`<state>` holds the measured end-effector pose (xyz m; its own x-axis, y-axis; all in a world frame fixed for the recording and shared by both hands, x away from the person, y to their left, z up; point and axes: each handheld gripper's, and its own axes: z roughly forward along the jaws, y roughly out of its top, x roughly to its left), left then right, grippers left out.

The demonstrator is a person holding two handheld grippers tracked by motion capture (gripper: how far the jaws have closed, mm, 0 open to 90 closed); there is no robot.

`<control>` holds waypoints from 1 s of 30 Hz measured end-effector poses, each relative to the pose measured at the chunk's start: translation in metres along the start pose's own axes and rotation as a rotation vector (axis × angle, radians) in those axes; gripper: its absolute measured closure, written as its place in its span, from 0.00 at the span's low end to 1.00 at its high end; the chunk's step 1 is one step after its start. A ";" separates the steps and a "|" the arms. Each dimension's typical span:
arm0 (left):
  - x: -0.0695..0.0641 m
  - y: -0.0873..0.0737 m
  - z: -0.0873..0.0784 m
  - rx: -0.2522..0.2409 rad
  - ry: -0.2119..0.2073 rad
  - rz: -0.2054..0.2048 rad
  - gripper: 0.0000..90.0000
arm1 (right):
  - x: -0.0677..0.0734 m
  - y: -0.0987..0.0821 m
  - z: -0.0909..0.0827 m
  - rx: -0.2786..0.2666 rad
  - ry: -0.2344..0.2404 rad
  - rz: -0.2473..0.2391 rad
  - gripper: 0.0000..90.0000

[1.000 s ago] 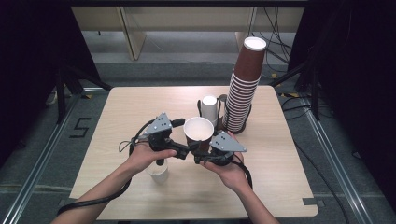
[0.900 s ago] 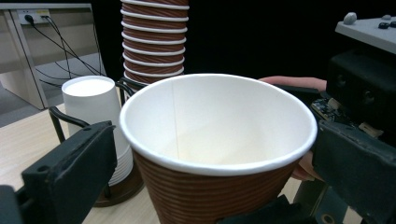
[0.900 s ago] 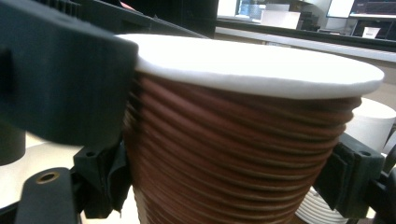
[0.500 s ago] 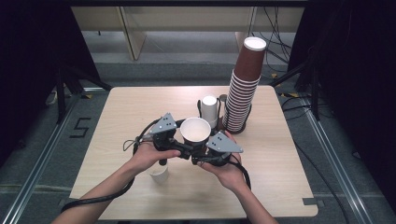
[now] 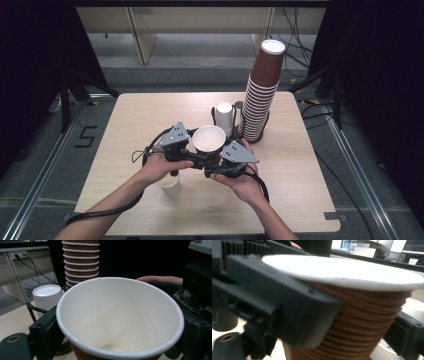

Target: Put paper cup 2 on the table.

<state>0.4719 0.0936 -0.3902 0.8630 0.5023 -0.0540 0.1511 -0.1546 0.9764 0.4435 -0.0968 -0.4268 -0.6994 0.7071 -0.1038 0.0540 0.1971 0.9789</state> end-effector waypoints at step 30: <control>0.035 0.011 -0.070 -0.120 0.186 -0.018 0.11 | -0.015 -0.015 -0.024 0.037 -0.072 0.096 0.00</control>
<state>0.4700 0.1686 -0.3672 0.7554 0.6539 -0.0434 0.0982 -0.0475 0.9940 0.4358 -0.1271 -0.4360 -0.6370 0.7705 -0.0240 0.1448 0.1502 0.9780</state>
